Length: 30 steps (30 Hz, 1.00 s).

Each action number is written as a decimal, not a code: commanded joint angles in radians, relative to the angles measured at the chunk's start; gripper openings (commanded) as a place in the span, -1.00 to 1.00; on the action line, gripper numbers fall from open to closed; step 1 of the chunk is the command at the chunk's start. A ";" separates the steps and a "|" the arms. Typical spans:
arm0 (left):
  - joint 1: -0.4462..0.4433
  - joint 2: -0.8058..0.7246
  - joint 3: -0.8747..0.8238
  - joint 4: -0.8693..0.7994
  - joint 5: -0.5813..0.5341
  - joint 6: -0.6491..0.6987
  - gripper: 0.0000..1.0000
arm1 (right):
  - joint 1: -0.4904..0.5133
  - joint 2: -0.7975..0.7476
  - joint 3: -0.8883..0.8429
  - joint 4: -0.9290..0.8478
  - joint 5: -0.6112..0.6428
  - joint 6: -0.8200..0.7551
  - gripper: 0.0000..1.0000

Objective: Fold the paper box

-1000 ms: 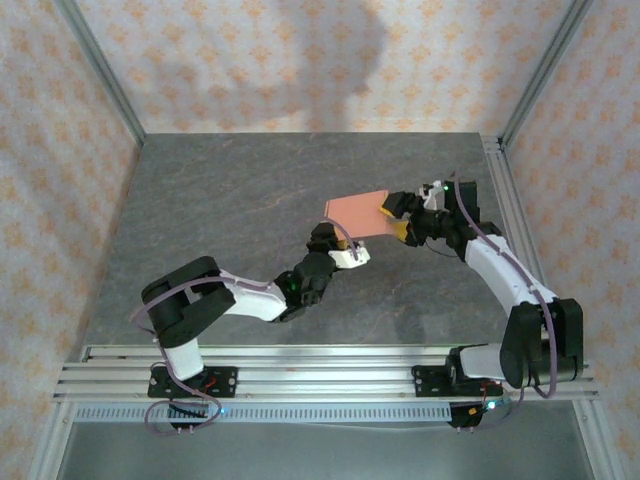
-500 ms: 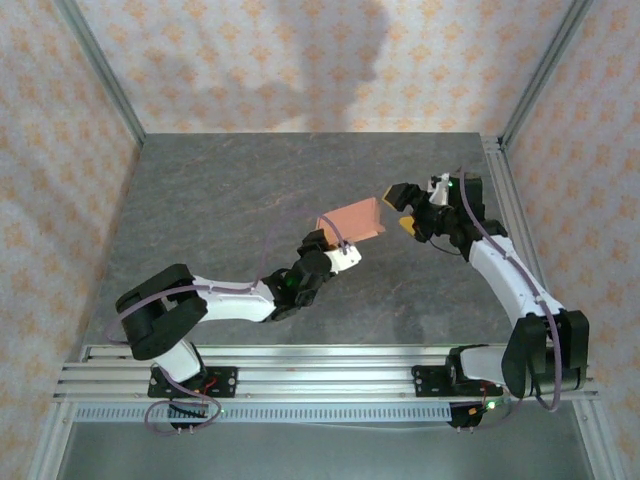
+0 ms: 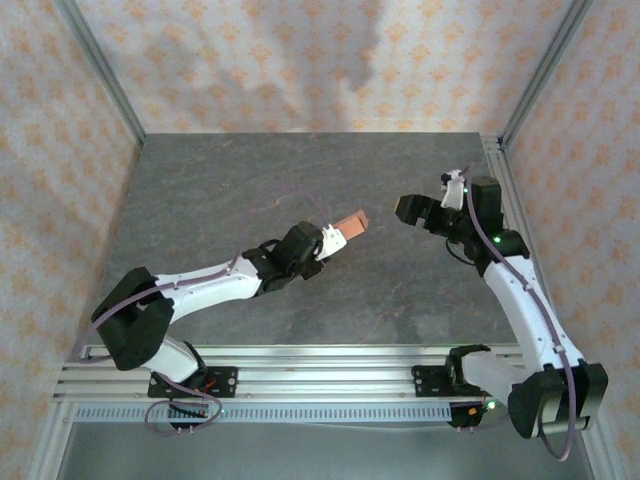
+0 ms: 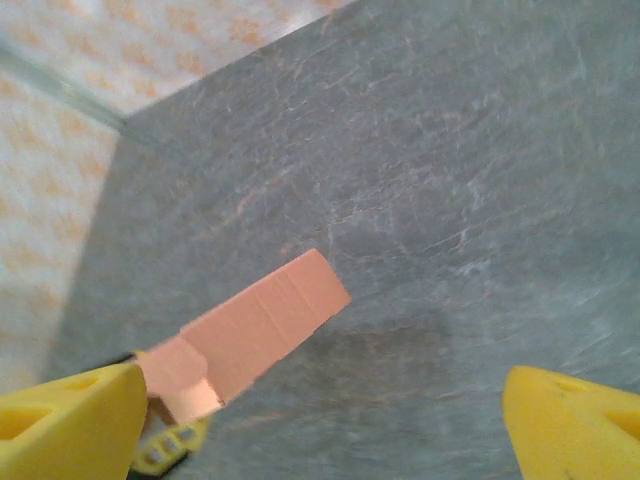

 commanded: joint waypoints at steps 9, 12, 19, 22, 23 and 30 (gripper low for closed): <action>0.047 0.000 0.210 -0.656 0.217 -0.065 -0.43 | 0.246 0.064 0.185 -0.312 0.109 -0.632 0.77; 0.059 0.024 0.245 -0.725 0.257 -0.054 -0.43 | 0.343 0.155 0.240 -0.375 0.215 -0.691 0.66; 0.093 0.063 0.296 -0.781 0.330 -0.023 -0.43 | 0.425 0.308 0.304 -0.357 0.217 -0.708 0.08; 0.100 0.074 0.300 -0.786 0.337 -0.017 -0.43 | 0.431 0.345 0.306 -0.318 0.165 -0.712 0.06; 0.101 0.077 0.300 -0.784 0.339 -0.015 -0.43 | 0.431 0.355 0.306 -0.309 0.159 -0.713 0.05; 0.105 0.094 0.296 -0.779 0.338 -0.005 -0.43 | 0.432 0.458 0.345 -0.288 0.099 -0.726 -0.03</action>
